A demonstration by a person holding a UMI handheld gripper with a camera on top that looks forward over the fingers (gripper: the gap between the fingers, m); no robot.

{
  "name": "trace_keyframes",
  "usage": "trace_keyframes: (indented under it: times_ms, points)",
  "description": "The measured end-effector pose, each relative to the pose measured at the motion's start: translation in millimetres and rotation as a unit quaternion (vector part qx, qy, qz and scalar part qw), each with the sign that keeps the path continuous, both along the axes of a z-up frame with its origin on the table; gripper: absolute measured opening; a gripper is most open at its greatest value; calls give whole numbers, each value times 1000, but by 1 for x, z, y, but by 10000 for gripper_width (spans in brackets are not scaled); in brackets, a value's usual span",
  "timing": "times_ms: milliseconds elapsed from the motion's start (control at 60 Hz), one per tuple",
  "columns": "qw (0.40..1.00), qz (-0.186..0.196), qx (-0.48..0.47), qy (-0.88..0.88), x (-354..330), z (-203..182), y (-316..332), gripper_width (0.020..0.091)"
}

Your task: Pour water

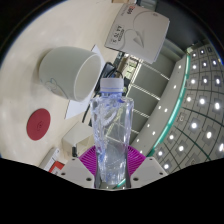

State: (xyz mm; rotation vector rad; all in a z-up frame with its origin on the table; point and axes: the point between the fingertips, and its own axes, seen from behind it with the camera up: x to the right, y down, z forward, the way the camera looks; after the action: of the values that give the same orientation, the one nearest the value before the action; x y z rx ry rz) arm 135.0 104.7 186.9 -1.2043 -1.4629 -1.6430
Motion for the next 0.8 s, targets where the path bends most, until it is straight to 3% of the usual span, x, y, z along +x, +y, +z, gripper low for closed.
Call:
trace_keyframes:
  times_ms: [267, 467, 600, 800]
  points:
    - [1000, 5, -16, -4, -11, -4, 9, 355]
    - [975, -28, -11, 219, -5, 7, -1, 356]
    - [892, -58, -5, 449, -9, 13, -17, 355]
    - [720, -59, -29, 691, -24, 1, -19, 356]
